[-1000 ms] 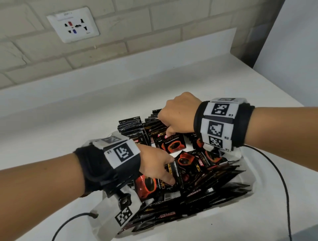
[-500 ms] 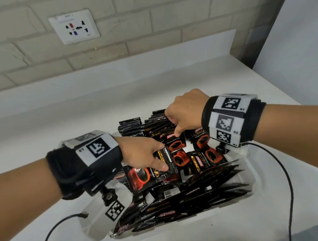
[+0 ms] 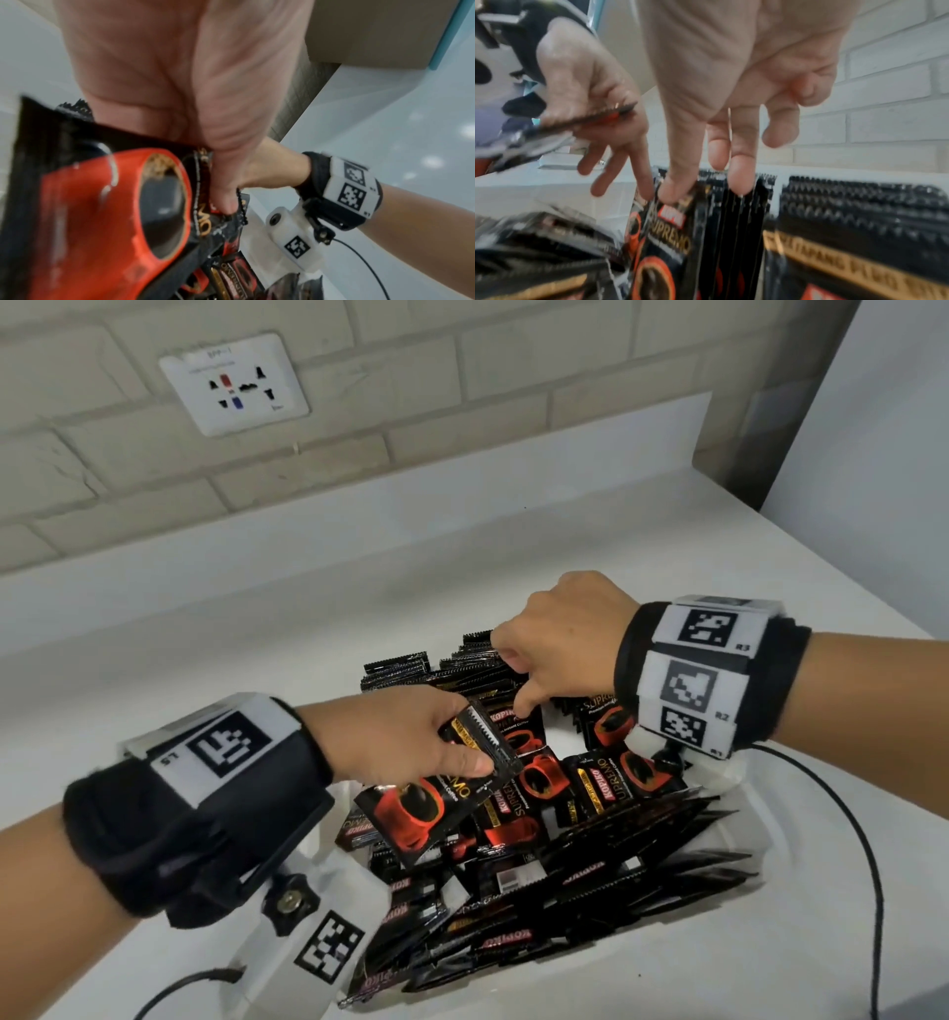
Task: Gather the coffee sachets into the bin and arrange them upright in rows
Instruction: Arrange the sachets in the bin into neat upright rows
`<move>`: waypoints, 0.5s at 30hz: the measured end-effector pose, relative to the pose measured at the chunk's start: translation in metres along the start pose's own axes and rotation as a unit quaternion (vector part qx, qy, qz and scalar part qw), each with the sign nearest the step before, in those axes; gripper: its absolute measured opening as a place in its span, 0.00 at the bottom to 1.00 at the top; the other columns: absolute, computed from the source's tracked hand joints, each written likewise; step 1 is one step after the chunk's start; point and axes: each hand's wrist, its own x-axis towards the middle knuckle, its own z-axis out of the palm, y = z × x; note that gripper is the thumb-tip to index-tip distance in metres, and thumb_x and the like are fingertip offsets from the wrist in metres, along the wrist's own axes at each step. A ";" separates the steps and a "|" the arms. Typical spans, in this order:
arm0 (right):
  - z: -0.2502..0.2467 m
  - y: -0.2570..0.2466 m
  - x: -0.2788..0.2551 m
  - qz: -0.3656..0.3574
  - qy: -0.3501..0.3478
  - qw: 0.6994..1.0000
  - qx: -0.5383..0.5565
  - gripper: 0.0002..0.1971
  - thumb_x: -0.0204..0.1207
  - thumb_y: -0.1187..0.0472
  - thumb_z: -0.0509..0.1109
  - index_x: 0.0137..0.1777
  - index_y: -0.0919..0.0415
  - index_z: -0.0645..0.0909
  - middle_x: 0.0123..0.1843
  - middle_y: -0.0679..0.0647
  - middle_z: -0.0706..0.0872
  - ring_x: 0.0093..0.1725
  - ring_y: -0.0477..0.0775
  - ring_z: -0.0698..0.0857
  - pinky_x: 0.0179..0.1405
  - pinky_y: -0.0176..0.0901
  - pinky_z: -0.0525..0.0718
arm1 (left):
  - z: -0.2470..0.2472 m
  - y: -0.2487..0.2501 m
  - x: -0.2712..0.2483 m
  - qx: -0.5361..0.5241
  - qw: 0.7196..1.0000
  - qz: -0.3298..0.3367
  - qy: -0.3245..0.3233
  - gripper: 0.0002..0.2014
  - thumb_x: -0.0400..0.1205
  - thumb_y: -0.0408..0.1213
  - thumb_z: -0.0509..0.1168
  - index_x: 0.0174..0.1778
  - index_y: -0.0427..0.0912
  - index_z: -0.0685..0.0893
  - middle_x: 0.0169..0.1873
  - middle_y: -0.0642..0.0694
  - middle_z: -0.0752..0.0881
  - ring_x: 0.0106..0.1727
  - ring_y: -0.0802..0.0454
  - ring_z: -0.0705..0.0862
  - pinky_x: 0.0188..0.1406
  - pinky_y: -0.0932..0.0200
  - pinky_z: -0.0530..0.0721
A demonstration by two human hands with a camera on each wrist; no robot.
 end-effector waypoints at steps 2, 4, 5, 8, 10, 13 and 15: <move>-0.004 0.005 -0.004 0.002 0.006 1.000 0.013 0.22 0.65 0.33 0.70 0.47 0.49 0.76 0.30 0.41 0.73 0.38 0.48 0.77 0.51 0.47 0.80 | 0.004 -0.001 -0.001 -0.007 1.000 -0.003 0.009 0.04 0.80 0.46 0.66 0.46 0.52 0.80 0.40 0.52 0.85 0.40 0.57 0.82 0.51 0.56 0.82; -0.006 0.010 -0.006 -0.009 0.015 1.000 0.023 0.25 0.65 0.34 0.70 0.55 0.48 0.75 0.41 0.41 0.79 0.45 0.49 0.78 0.54 0.47 0.77 | 0.008 -0.001 0.000 -0.017 1.000 -0.003 0.014 0.05 0.80 0.46 0.65 0.48 0.51 0.81 0.42 0.53 0.86 0.40 0.59 0.82 0.50 0.59 0.81; -0.007 0.012 -0.005 -0.017 0.014 0.999 0.027 0.28 0.65 0.34 0.70 0.61 0.47 0.73 0.49 0.43 0.81 0.52 0.49 0.78 0.56 0.47 0.74 | 0.009 0.000 0.000 -0.017 1.000 -0.002 0.018 0.04 0.80 0.46 0.65 0.48 0.52 0.80 0.41 0.54 0.85 0.39 0.60 0.82 0.48 0.61 0.81; -0.006 0.013 0.001 -0.041 -0.004 0.997 0.061 0.39 0.63 0.35 0.72 0.73 0.47 0.64 0.69 0.46 0.74 0.67 0.51 0.71 0.64 0.47 0.68 | 0.012 0.004 0.000 -0.006 1.000 -0.001 0.022 0.04 0.80 0.47 0.65 0.47 0.53 0.80 0.41 0.53 0.86 0.40 0.57 0.84 0.49 0.60 0.81; -0.002 0.010 0.007 -0.052 -0.023 0.995 0.081 0.46 0.62 0.37 0.75 0.77 0.47 0.58 0.75 0.48 0.68 0.72 0.52 0.67 0.68 0.48 0.66 | 0.013 0.006 0.000 0.001 1.000 -0.002 0.018 0.06 0.80 0.47 0.65 0.49 0.50 0.80 0.47 0.46 0.87 0.46 0.49 0.86 0.54 0.53 0.82; 0.005 0.005 0.017 -0.056 -0.064 0.994 0.071 0.54 0.59 0.38 0.77 0.80 0.48 0.49 0.78 0.52 0.63 0.74 0.54 0.67 0.72 0.50 0.67 | 0.017 0.006 0.000 -0.010 1.000 0.001 0.021 0.07 0.80 0.47 0.65 0.50 0.49 0.80 0.45 0.46 0.87 0.44 0.49 0.84 0.50 0.55 0.82; 0.009 0.001 0.023 -0.058 -0.078 0.994 0.058 0.57 0.59 0.39 0.79 0.81 0.49 0.45 0.78 0.54 0.65 0.72 0.55 0.70 0.70 0.51 0.70 | 0.020 0.005 0.003 -0.013 0.999 0.005 0.033 0.06 0.81 0.46 0.65 0.50 0.50 0.79 0.36 0.53 0.82 0.35 0.58 0.79 0.40 0.63 0.78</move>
